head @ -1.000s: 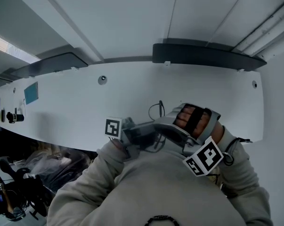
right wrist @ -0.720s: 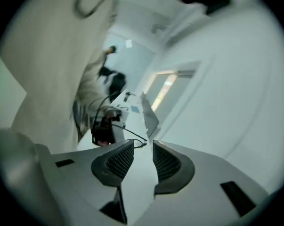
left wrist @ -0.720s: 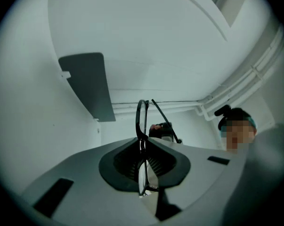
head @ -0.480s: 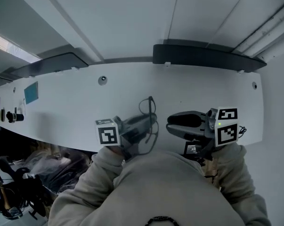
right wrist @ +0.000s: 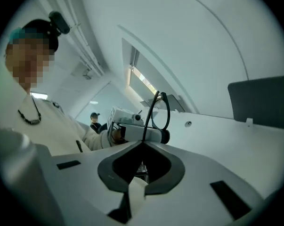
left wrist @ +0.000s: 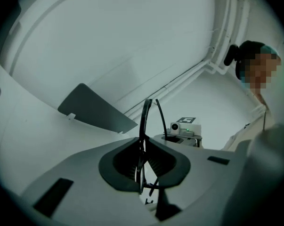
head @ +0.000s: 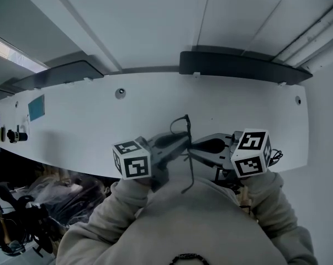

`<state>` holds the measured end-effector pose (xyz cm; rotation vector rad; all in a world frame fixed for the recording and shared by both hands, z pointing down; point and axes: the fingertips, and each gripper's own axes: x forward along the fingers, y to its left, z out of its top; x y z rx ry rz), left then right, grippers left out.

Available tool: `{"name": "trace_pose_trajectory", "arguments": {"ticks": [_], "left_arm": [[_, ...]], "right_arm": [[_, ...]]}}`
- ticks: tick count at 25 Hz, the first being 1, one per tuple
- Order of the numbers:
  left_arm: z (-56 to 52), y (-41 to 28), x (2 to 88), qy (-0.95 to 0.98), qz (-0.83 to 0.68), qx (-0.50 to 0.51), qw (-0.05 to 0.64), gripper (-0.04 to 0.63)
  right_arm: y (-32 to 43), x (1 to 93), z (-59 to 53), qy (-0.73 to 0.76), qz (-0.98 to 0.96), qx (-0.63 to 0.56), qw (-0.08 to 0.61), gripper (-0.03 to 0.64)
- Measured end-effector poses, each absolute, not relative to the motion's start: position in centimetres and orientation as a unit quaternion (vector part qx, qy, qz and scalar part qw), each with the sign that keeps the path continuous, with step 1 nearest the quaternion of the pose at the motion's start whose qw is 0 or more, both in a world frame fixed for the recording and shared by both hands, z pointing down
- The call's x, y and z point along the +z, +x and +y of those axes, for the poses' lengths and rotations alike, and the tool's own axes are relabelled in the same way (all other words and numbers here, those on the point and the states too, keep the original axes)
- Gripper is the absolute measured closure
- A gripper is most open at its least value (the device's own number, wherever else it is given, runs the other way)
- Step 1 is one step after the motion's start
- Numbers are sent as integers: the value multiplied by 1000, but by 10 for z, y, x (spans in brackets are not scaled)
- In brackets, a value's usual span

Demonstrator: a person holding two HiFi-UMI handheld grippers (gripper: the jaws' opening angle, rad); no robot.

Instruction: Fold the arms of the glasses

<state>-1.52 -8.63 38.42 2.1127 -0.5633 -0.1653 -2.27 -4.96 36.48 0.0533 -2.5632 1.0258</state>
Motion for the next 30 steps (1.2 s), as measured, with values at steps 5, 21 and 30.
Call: {"name": "trace_pose_trajectory", "arguments": {"ticks": [5,21,30], "left_arm": [[-76,-14,395,817,-174,-101,540,557],[-98,-32,379,757,-186,-205,592,560],[-97,-21,366,757,-166,-212,596,560]], "right_arm": [[-20,373,-42,7,-928,267,260,591],[22,285,-51,13,-983,158,90,518],[-23,270,14,-56,-977,-54,198,483]]}}
